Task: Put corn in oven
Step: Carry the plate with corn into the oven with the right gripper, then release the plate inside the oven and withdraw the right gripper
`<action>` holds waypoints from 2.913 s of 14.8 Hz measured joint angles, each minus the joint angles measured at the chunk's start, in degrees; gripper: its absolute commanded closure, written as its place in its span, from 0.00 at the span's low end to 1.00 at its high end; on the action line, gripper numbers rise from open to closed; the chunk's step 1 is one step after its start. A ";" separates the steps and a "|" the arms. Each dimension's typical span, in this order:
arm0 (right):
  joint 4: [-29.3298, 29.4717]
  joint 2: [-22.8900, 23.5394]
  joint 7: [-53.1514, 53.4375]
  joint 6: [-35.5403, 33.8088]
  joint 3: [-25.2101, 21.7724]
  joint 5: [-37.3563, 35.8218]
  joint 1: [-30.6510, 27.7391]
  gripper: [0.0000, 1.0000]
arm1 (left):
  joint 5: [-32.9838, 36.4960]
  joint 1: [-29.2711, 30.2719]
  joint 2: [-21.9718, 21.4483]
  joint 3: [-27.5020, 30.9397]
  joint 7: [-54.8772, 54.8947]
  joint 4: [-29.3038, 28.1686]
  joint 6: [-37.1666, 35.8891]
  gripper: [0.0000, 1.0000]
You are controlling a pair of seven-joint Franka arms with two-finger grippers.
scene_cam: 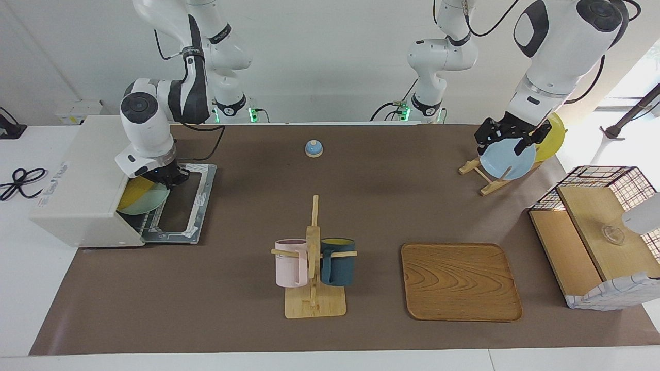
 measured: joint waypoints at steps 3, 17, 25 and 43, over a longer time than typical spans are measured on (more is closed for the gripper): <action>-0.18 -0.13 0.00 0.02 0.00 0.00 0.00 0.88 | 0.00 0.00 0.00 0.00 0.00 0.00 0.00 0.00; 9.86 1.22 2.73 -6.09 0.68 3.47 5.97 1.00 | 0.00 0.00 0.00 0.01 0.00 0.00 0.00 0.00; 2.68 8.35 16.02 10.29 0.85 4.82 11.49 1.00 | 0.00 0.00 0.00 0.01 0.00 0.00 0.00 0.00; 0.10 10.63 16.92 9.95 0.66 0.56 8.59 1.00 | 0.00 0.00 0.00 0.02 0.00 0.00 0.00 0.00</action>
